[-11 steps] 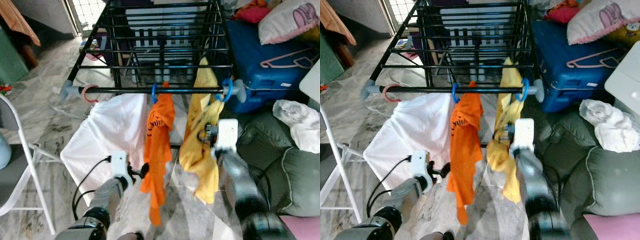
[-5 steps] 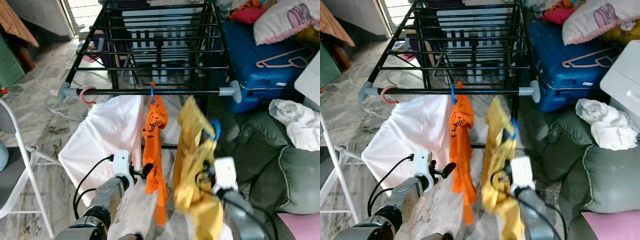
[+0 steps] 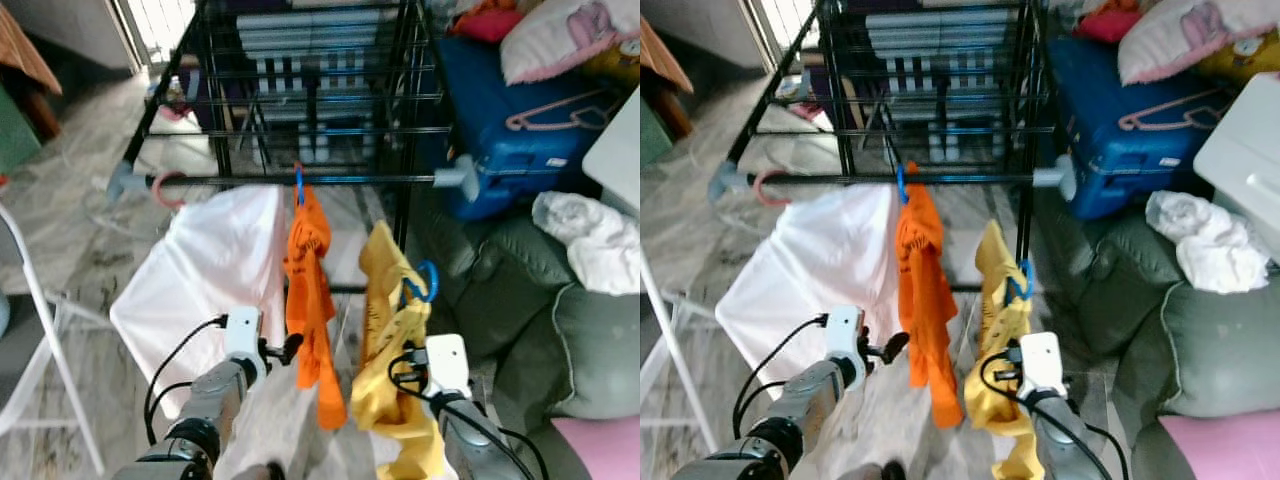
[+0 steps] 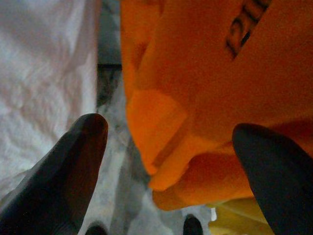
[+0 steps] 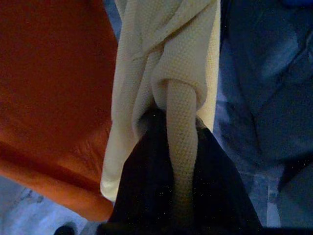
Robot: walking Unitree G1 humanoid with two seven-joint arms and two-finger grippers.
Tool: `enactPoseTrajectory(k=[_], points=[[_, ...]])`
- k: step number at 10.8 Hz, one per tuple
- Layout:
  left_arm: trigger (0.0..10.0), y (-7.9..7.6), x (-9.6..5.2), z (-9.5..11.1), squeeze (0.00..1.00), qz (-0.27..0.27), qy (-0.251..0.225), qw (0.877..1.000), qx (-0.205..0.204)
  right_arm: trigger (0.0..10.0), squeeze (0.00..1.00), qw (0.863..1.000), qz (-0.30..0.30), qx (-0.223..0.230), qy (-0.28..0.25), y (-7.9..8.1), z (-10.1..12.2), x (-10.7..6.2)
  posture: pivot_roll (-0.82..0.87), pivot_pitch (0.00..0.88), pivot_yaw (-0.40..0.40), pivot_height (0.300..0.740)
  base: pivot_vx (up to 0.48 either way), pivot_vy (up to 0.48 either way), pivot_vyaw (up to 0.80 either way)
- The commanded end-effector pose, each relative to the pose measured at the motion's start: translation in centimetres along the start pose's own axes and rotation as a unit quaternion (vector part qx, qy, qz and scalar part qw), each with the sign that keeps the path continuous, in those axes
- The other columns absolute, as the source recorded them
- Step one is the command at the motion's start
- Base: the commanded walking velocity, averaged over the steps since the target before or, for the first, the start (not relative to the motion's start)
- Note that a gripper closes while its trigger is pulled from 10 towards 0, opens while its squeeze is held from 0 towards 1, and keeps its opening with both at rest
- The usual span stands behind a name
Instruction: Hang hanger
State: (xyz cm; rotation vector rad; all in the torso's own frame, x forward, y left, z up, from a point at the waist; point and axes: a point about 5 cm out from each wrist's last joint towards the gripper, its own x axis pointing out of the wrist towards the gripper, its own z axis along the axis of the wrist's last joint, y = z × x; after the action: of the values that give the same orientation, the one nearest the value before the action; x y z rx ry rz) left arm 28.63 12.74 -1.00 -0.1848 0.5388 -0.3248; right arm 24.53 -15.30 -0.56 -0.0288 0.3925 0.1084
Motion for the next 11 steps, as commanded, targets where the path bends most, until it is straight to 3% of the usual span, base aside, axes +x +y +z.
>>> enactPoseTrajectory(k=[1, 8, 11], points=[[10.0, 0.5, -0.3, -0.5, 0.00, 0.012, 0.010, 1.000, 0.006, 10.0, 0.00, 1.000, -0.006, 0.015, -0.008, 0.0, 0.5, 0.3, -0.21, 0.055, 0.070, 0.740, -0.356, 0.000, 0.00], [10.0, 0.8, -0.3, -0.2, 0.00, 0.021, 0.009, 1.000, 0.016, 10.0, 0.00, 0.999, -0.008, 0.034, 0.004, -0.2, 0.2, 0.8, -0.19, 0.035, 0.069, 0.740, -0.480, 0.000, 0.00], [10.0, 1.6, -0.7, -0.5, 0.00, 0.038, 0.015, 0.999, 0.022, 10.0, 0.00, 0.999, 0.020, 0.038, 0.006, 0.5, 0.1, 1.1, -0.17, 0.026, 0.062, 0.740, -0.480, 0.000, 0.00]])
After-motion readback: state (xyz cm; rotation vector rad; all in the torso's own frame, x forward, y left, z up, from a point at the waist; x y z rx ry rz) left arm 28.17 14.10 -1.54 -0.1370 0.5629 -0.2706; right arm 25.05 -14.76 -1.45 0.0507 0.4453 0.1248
